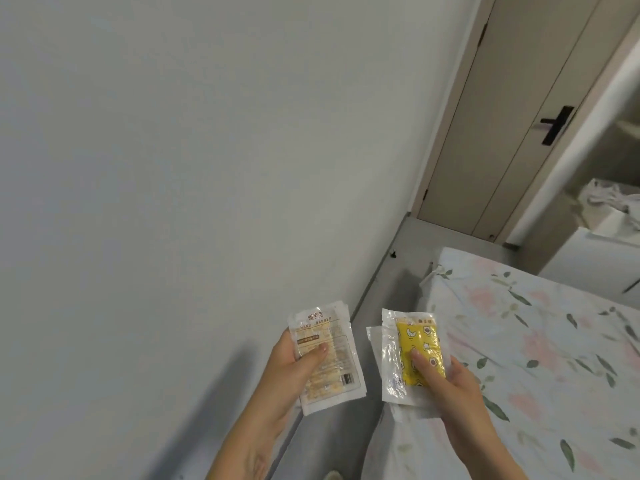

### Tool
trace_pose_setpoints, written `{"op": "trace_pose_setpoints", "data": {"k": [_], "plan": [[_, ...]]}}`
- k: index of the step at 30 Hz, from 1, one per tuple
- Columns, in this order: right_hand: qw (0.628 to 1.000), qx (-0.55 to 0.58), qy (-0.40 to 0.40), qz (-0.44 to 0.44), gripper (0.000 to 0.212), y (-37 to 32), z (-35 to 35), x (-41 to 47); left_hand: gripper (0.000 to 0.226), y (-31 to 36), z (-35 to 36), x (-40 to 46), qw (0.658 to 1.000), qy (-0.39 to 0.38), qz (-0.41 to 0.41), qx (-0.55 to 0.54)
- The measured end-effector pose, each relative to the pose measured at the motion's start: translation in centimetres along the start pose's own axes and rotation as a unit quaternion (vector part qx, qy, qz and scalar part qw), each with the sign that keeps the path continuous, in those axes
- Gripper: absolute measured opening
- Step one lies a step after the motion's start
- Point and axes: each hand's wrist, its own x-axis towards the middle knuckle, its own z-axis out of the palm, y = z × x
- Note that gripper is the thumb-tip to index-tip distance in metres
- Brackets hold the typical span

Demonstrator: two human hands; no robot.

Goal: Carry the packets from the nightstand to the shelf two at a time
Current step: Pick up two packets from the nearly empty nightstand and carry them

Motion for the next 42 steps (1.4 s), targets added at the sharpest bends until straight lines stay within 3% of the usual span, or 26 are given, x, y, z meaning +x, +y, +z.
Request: {"op": "trace_pose_setpoints", "data": {"k": [6, 20, 35, 42], "plan": [[0.999, 0.007, 0.049, -0.013, 0.012, -5.1, -2.4, 12.0, 0.024, 3.9, 8.2, 13.9, 0.998, -0.053, -0.006, 0.017], [0.984, 0.041, 0.173, -0.002, 0.013, -11.4, -10.3, 29.5, 0.024, 9.3, 23.4, 34.3, 0.986, -0.144, -0.055, 0.064], [0.977, 0.062, 0.205, -0.014, 0.013, -19.7, -15.2, 61.7, 0.023, 15.8, 38.7, 65.1, 0.982, -0.169, -0.058, 0.054], [0.971, 0.113, 0.209, -0.029, 0.013, -23.9, -17.3, 72.7, 0.026, 19.3, 45.4, 75.7, 0.972, -0.202, -0.047, 0.108]]}}
